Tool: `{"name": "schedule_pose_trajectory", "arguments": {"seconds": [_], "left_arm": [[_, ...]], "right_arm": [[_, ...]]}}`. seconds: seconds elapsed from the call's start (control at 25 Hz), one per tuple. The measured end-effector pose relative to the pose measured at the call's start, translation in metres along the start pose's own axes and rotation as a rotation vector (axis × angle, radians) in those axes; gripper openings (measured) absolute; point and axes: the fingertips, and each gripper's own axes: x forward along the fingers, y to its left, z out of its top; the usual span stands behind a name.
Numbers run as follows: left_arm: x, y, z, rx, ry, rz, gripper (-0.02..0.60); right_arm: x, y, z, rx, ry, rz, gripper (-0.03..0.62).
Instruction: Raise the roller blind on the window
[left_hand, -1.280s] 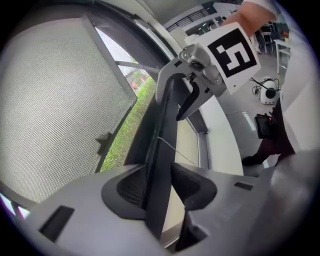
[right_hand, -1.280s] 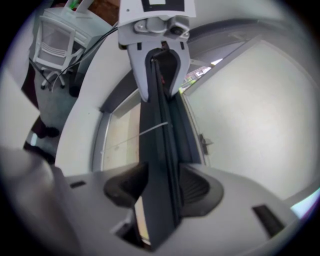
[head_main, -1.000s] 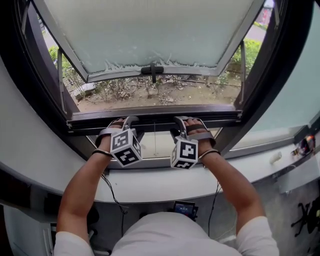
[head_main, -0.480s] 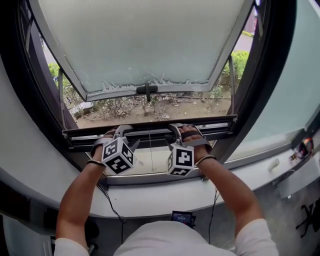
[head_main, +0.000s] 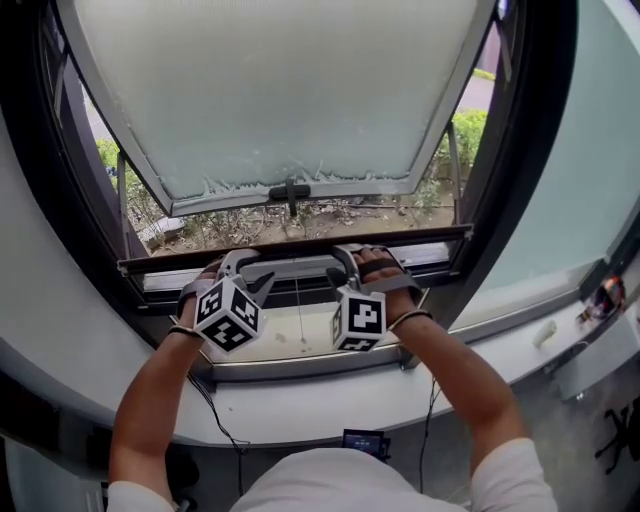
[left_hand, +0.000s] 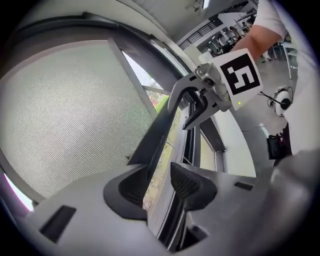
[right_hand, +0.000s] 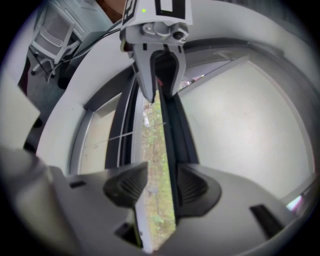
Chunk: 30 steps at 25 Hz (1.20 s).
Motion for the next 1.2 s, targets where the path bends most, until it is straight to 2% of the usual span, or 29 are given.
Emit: {"name": "schedule_pose_trajectory", "arguments": {"seconds": [0.16, 0.6, 0.84, 1.2], "left_arm": [[-0.004, 0.012, 0.008, 0.031, -0.004, 0.015, 0.145], [-0.017, 0.033, 0.024, 0.035, -0.035, 0.054, 0.14], [-0.028, 0.055, 0.041, 0.04, -0.064, 0.099, 0.14], [-0.041, 0.08, 0.062, 0.09, -0.057, 0.115, 0.14]], "right_arm": [[-0.002, -0.013, 0.001, -0.011, 0.002, -0.024, 0.193], [-0.009, -0.039, 0.006, -0.015, -0.013, -0.084, 0.193], [-0.016, -0.069, 0.012, -0.002, -0.027, -0.144, 0.194], [-0.026, -0.106, 0.018, 0.007, -0.037, -0.191, 0.193]]}}
